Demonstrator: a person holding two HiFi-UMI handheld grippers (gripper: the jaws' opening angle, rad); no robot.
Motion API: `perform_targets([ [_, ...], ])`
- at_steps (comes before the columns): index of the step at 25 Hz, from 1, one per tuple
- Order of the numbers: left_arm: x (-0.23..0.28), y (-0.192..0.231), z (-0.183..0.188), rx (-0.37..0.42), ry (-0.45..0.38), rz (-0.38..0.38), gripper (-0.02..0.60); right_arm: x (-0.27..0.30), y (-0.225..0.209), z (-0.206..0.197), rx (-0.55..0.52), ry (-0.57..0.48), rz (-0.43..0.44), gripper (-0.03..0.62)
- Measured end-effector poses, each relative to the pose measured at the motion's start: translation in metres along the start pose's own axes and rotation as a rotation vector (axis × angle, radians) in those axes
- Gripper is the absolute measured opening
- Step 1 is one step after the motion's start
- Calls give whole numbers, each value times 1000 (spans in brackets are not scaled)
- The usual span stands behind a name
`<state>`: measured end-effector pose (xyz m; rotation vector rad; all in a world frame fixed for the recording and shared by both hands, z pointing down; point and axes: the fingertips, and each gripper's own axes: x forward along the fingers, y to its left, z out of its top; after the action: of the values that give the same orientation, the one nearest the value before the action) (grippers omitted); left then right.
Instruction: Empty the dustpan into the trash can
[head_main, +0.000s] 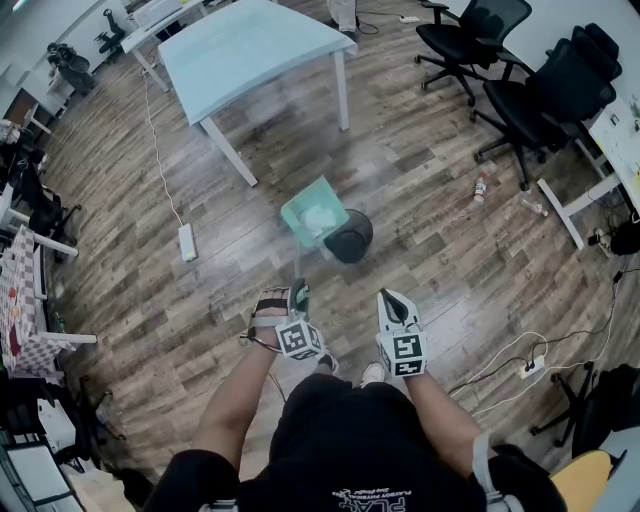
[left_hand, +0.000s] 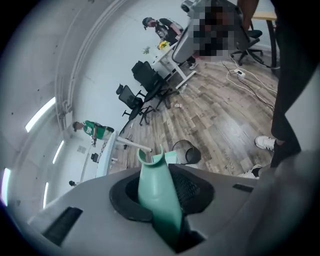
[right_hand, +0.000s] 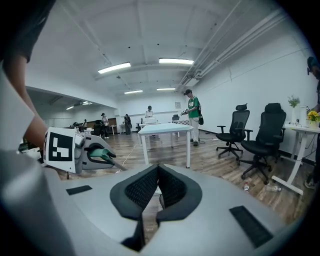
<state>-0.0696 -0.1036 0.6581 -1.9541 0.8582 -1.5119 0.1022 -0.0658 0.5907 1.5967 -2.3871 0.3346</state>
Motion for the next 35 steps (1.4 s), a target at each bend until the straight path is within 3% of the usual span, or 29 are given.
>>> perform_targets([
  [7,-2,-27,16,275,-30,-29,100,-3,10,2,-17,-6,35,23],
  [11,-8,-49,26,363,-39,-73,100,-9,15,2,-15,-11,55,24],
  [15,0,-65,19,556,27,-73,98,-17,15,0,-12,-24,64,23],
  [24,-5,-101,9,799,106,-119,98,-41,21,-8,-13,-36,74,23],
  [30,-1,-138,7,972,99,-117,98,-56,28,-10,-12,-49,72,23],
  [35,-9,-141,10,1165,121,-124,98,-65,29,-14,-7,-54,70,23],
])
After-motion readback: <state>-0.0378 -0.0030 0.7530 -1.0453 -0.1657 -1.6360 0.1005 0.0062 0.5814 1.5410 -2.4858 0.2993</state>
